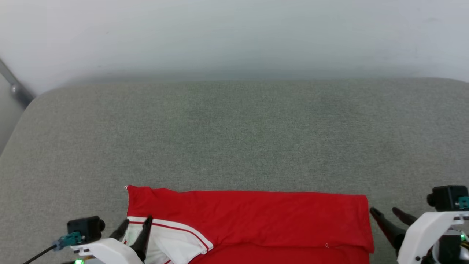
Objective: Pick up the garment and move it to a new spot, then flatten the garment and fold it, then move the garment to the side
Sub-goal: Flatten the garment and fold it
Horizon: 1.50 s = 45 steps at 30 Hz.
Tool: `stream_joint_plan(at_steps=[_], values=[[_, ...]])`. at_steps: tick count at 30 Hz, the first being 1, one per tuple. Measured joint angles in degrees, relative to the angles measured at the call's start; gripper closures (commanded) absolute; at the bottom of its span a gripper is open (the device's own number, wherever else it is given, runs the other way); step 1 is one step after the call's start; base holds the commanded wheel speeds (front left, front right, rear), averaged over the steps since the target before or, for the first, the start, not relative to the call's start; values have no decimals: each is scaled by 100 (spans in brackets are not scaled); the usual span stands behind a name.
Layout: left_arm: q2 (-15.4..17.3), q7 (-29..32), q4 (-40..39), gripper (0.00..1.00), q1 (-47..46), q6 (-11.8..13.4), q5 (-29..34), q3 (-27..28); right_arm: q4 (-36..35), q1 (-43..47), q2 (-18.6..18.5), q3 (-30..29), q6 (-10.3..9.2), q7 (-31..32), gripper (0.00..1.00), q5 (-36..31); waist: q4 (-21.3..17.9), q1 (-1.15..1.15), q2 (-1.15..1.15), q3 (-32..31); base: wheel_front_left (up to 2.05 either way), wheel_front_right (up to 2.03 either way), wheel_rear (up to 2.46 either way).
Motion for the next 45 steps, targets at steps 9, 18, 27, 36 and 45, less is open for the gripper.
stream_joint_plan(at_steps=[9,18,27,36,45], values=[[-47,-1241,-717,0,-127,444,740,307,-699,170,-47,-883,-1,543,0,-266,-50,0,0,-291,0,0,0],[-235,-1602,-1157,0,-374,644,1738,415,-745,248,114,-1404,0,1720,0,-413,302,0,0,-200,0,0,0],[-471,-1610,-1396,0,-537,466,2248,542,-233,113,475,-1386,-1,2064,0,-358,698,1,0,284,0,0,0],[-762,-1610,-1357,0,-589,201,2499,780,458,-272,514,-1216,-1,2379,0,-43,960,1,0,691,0,0,0],[-802,-1617,-1132,0,-516,63,2689,890,481,-352,408,-821,-8,2347,100,149,802,1,0,476,0,0,0]])
